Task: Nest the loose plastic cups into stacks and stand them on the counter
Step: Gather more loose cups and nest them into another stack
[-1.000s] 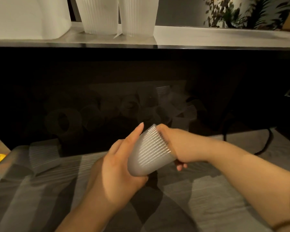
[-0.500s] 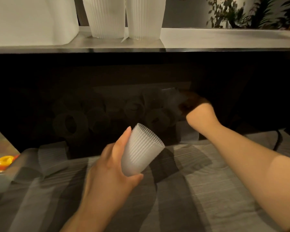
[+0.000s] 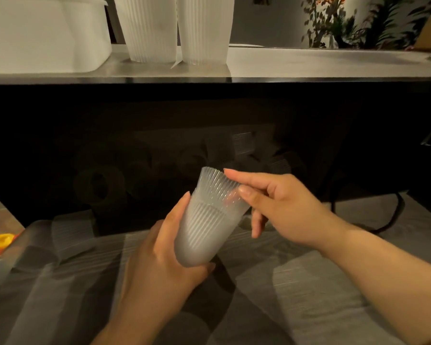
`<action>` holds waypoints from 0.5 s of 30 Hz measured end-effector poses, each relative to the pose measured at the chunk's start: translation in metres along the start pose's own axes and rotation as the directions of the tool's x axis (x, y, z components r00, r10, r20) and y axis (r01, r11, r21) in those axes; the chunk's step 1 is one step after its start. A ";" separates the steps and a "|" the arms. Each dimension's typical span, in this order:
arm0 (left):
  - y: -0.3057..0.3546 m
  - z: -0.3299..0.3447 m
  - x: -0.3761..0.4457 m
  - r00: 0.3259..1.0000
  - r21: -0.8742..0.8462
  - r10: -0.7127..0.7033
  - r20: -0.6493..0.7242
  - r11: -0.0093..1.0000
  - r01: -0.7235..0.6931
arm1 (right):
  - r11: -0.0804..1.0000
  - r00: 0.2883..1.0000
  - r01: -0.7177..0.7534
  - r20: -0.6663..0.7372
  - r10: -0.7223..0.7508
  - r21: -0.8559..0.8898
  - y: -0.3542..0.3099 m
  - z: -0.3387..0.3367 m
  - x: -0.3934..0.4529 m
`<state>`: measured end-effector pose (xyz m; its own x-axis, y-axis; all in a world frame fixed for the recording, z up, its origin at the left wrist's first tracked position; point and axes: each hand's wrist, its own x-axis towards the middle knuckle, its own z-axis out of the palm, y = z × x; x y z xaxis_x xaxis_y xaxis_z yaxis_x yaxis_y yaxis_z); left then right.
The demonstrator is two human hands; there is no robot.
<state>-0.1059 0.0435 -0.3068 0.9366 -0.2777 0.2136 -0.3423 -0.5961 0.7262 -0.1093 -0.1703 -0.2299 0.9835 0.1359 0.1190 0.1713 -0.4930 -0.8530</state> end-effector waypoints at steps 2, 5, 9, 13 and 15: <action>0.001 0.000 0.001 1.000 0.011 0.016 0.006 1.000 -0.017 | 0.995 0.998 0.030 -0.043 -0.035 -0.098 0.002 -0.003 0.000; 0.005 0.002 0.007 1.000 -0.020 -0.014 0.009 1.000 0.014 | 0.992 0.995 0.052 -0.075 -0.060 -0.112 0.008 -0.001 0.002; 0.002 0.004 0.011 0.998 -0.027 -0.066 0.005 0.997 0.066 | 0.979 0.983 0.029 0.184 0.009 -0.201 0.006 0.011 0.000; -0.001 0.005 0.012 0.993 0.036 -0.120 0.003 0.992 0.120 | 0.949 0.987 -0.123 -0.135 0.087 -0.290 0.022 -0.001 0.014; -0.003 0.004 0.013 0.986 0.043 -0.166 -0.004 0.985 0.166 | 0.712 0.872 -0.441 -0.450 0.195 -0.546 0.042 -0.011 0.022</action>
<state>-0.0933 0.0383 -0.3090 0.9807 -0.1718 0.0933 -0.1854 -0.6659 0.7227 -0.0796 -0.1976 -0.2573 0.9165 -0.3641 0.1658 -0.2807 -0.8805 -0.3820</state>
